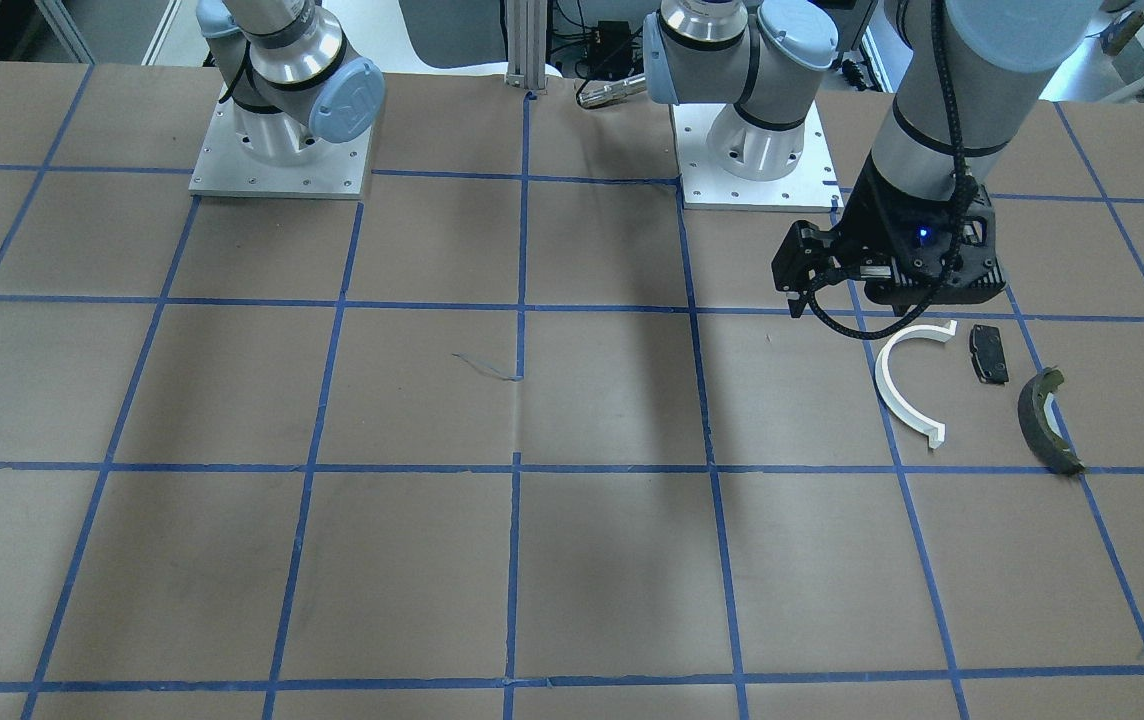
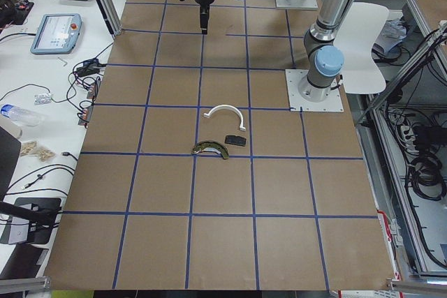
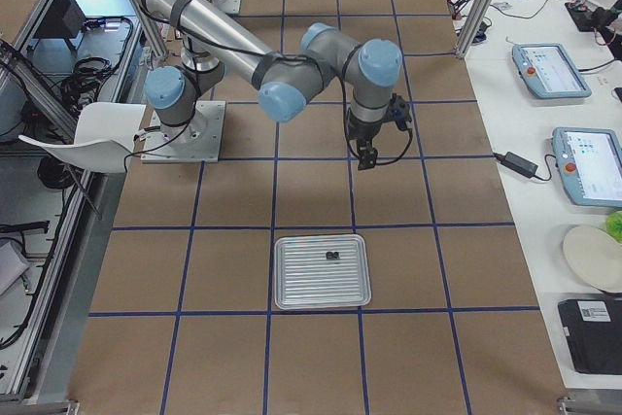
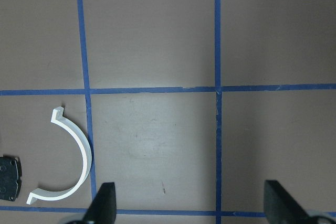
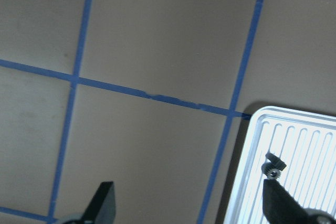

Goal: Place bearing gear from tray to pile

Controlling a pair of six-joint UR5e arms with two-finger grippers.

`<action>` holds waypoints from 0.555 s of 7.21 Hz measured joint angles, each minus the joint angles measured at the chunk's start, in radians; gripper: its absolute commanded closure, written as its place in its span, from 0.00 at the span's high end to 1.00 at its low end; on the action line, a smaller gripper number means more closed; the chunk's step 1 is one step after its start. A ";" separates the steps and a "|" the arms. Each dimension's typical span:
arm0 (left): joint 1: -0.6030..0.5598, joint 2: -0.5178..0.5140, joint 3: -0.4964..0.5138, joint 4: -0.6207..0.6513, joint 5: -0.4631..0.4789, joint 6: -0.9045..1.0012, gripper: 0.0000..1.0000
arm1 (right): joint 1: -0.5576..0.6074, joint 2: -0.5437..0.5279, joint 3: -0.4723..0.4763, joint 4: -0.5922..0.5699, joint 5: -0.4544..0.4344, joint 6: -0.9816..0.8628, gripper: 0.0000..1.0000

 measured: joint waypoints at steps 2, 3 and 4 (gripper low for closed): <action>-0.001 0.010 -0.003 0.000 -0.001 0.002 1.00 | -0.113 0.118 -0.002 -0.127 0.034 -0.037 1.00; -0.001 0.014 -0.004 0.000 -0.001 0.004 1.00 | -0.155 0.168 -0.002 -0.152 0.041 0.002 1.00; -0.001 0.014 -0.006 0.001 0.000 0.008 1.00 | -0.186 0.206 0.000 -0.162 0.043 0.041 1.00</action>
